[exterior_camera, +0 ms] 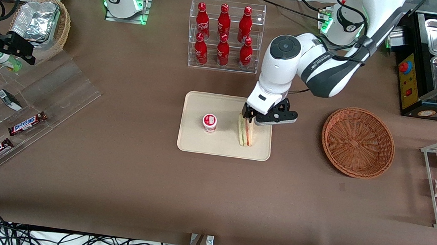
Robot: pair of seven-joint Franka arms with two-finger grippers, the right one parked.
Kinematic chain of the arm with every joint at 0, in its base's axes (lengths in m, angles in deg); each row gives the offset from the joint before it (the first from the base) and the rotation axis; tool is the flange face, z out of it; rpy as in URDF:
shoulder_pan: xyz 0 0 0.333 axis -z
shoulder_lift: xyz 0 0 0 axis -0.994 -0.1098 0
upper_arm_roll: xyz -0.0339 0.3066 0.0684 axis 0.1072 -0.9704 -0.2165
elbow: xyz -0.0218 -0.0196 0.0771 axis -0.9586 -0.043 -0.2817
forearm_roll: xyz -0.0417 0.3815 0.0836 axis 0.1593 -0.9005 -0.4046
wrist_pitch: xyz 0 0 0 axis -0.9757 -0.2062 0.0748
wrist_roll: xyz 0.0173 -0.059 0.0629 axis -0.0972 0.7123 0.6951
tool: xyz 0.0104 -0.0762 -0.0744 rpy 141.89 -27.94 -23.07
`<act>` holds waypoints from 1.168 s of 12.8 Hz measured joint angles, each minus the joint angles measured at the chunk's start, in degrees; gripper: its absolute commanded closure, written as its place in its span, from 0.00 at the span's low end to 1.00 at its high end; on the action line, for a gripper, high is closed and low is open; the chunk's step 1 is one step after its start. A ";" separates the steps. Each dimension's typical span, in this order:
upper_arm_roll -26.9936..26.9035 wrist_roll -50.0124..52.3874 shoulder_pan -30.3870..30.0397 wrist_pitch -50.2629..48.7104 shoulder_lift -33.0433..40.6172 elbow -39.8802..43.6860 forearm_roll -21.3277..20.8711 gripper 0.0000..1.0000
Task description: Place sandwich from basket to tray
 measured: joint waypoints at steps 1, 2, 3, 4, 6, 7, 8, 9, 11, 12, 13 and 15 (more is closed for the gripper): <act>-0.08 -4.78 -0.19 -4.95 0.64 2.78 3.15 0.00; -0.46 -10.03 -0.51 -10.77 1.24 6.59 6.32 0.00; -1.60 -15.30 -0.82 -17.05 1.91 11.04 9.19 0.00; -3.18 -20.03 -1.09 -22.40 2.43 15.27 11.28 0.00; -6.30 -27.57 -1.59 -29.12 3.21 21.33 12.94 0.00; -7.80 -29.71 -1.63 -30.27 3.66 22.64 13.18 0.00; -9.60 -31.66 -1.59 -30.78 4.21 23.29 13.92 0.00; -11.94 -34.38 -1.50 -31.11 4.91 23.49 15.49 0.00; -18.23 -43.76 -1.38 -32.57 6.30 23.54 20.09 0.00; -21.47 -48.76 -1.38 -33.06 6.74 23.55 22.00 0.00; -24.46 -53.03 -1.40 -33.29 6.98 23.56 23.32 0.00; -28.89 -57.99 -1.30 -33.33 7.01 23.54 25.09 0.00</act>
